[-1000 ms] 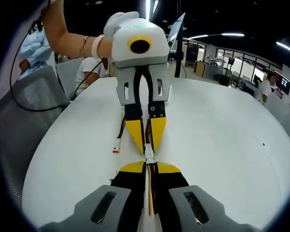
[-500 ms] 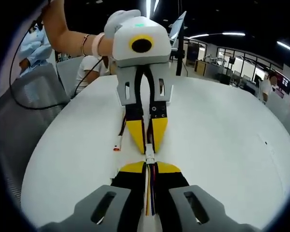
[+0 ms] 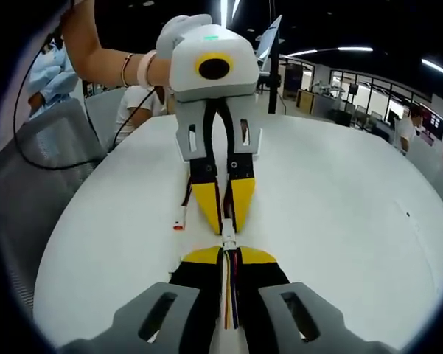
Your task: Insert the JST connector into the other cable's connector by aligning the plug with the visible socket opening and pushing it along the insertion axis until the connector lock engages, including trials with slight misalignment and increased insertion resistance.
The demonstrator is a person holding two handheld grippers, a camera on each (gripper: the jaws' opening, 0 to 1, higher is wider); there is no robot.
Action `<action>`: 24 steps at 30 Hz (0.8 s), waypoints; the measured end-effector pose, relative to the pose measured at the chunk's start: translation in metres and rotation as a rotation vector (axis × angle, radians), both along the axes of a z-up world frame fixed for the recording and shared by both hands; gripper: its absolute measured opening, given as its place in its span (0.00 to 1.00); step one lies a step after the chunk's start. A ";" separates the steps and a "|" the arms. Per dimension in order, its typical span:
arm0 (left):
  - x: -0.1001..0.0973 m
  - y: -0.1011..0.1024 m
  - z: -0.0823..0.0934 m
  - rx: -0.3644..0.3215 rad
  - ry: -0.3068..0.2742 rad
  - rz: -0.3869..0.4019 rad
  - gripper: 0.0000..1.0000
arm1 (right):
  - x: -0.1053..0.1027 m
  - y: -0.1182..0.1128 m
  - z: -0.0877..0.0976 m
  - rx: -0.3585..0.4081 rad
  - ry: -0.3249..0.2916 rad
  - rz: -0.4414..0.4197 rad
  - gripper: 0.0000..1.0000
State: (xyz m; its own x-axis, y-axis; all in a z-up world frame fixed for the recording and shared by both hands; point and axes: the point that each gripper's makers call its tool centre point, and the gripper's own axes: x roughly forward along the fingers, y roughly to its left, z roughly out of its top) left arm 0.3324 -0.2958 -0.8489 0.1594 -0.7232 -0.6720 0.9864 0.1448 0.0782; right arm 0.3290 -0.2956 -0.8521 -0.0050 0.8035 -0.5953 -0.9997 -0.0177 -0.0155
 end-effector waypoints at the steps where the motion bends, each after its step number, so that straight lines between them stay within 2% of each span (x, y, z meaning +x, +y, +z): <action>1: 0.000 0.000 0.000 0.002 0.003 0.002 0.00 | 0.000 0.001 0.000 0.001 -0.002 0.001 0.04; 7: 0.001 0.000 0.000 0.011 -0.004 0.009 0.00 | 0.002 0.000 -0.002 -0.001 0.010 -0.010 0.04; 17: 0.003 0.003 0.002 0.033 -0.012 0.036 0.03 | 0.002 -0.003 -0.002 -0.024 -0.008 -0.021 0.08; 24: 0.003 0.007 0.009 0.028 -0.013 0.054 0.06 | -0.002 -0.003 0.010 -0.013 -0.014 -0.037 0.10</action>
State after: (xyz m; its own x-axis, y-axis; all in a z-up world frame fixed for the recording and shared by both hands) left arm 0.3352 -0.2886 -0.8395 0.2063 -0.6939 -0.6899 0.9761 0.1954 0.0954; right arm 0.3273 -0.2984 -0.8425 0.0325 0.7954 -0.6052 -0.9994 0.0187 -0.0290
